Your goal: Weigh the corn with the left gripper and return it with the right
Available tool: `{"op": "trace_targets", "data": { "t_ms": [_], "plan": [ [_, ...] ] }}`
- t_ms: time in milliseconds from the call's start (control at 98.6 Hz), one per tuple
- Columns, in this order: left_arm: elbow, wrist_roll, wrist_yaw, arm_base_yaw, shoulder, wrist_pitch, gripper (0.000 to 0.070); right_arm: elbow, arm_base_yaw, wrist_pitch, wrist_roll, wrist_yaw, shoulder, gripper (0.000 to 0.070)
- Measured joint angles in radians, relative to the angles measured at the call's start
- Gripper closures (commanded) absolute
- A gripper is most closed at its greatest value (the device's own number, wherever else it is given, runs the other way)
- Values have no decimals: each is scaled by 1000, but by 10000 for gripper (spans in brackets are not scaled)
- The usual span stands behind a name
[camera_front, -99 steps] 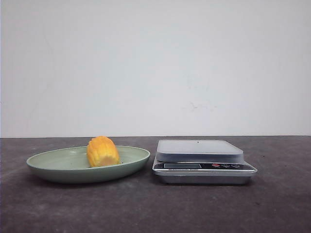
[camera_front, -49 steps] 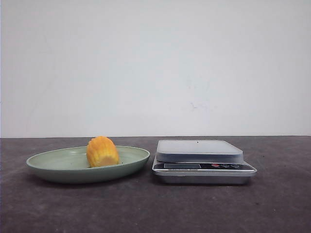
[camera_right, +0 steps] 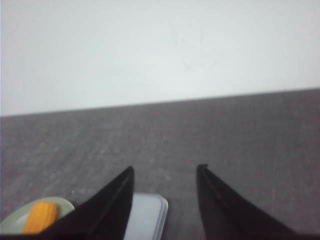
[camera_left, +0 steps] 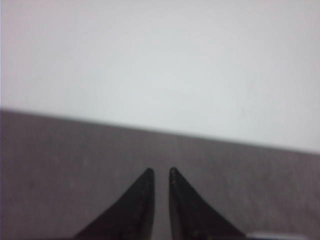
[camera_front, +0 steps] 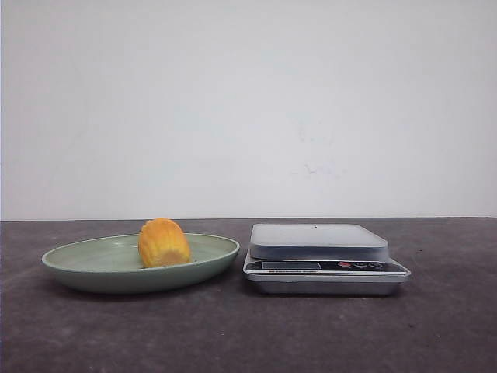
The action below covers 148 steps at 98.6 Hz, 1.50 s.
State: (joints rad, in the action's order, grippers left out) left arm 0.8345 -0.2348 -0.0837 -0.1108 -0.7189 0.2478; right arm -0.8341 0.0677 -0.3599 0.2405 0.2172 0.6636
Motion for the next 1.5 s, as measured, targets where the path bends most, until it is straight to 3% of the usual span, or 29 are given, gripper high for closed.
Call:
{"op": "trace_targets", "data": {
  "t_ms": [51,132,183,517,994,1177,1501],
  "plan": [
    [0,1,-19,-4,-1,5,526,0,0,-14,-5,7,7,421],
    [0,3,-28,-8,-1,-6,247,0,0,-32,-17,18,8,318],
    [0,4,-29,-12,-3,-5,185,0,0,-32,-25,18,6,298],
    [13,7,-92,-77,-70,-3,184,0,0,-32,-35,18,5,298],
    [29,7,-93,-253,-496,-3,184,0,0,-86,-44,19,5,274],
    [29,6,-67,-303,-629,-63,184,0,0,-93,-52,19,5,274],
    [29,-27,76,-383,-770,-161,184,0,0,-100,-53,23,5,275]
  ]
}}
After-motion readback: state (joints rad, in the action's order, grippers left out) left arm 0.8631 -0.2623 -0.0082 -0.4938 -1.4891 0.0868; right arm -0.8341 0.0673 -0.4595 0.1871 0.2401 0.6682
